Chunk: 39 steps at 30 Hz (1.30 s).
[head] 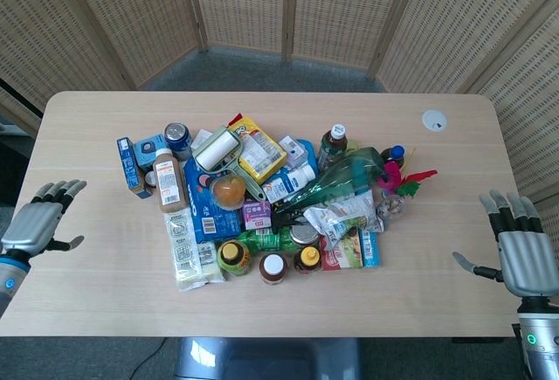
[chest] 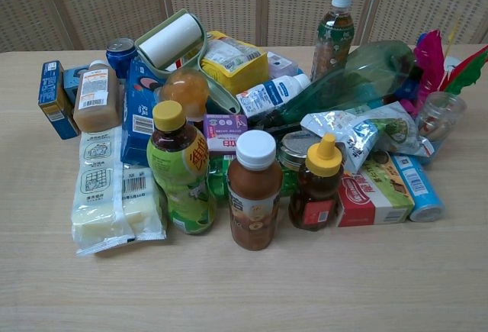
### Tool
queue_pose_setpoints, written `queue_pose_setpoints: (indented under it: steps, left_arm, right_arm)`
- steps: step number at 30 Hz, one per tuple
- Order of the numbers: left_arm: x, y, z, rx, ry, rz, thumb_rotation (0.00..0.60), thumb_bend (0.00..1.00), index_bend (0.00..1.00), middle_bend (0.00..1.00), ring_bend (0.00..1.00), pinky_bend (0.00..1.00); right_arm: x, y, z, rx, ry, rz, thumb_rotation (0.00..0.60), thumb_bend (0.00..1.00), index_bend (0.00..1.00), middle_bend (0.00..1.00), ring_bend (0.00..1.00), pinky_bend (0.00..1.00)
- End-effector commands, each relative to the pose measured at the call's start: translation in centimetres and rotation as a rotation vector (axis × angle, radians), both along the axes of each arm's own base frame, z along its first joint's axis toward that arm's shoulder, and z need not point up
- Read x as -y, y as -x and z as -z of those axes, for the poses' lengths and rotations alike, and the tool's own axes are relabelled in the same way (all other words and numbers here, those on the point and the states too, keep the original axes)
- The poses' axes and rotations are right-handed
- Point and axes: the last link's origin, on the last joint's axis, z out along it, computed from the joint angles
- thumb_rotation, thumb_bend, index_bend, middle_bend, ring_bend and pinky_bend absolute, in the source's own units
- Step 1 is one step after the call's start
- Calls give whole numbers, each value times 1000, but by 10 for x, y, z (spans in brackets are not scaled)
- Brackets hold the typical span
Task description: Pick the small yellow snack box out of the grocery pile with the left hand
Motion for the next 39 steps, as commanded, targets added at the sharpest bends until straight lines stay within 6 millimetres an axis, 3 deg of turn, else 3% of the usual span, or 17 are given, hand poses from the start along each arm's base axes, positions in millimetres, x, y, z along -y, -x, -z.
queue_pose_setpoints:
  steps: [1,10,19,28,39]
  left_arm:
    - [-23,1,11,1,13,-12,600,291,0,0,0,0]
    - [-66,4,38,4,47,-52,600,290,0,0,0,0]
    - [-88,-3,61,29,76,-61,600,290,0,0,0,0]
    - [-79,3,72,-4,136,-64,600,289,0,0,0,0]
    - [-58,6,65,32,139,-62,600,290,0,0,0,0]
  right_arm:
    - [-1,0,-3,-6,8,4,344,179,44,36,0,0]
    - [-6,3,-12,-25,29,30,348,178,44,36,0,0]
    - [-6,4,-13,-34,34,39,346,179,44,36,0,0]
    - [-4,0,-12,-36,29,31,349,176,44,36,0,0]
    - [-3,-1,-9,-35,19,25,344,177,45,35,0,0]
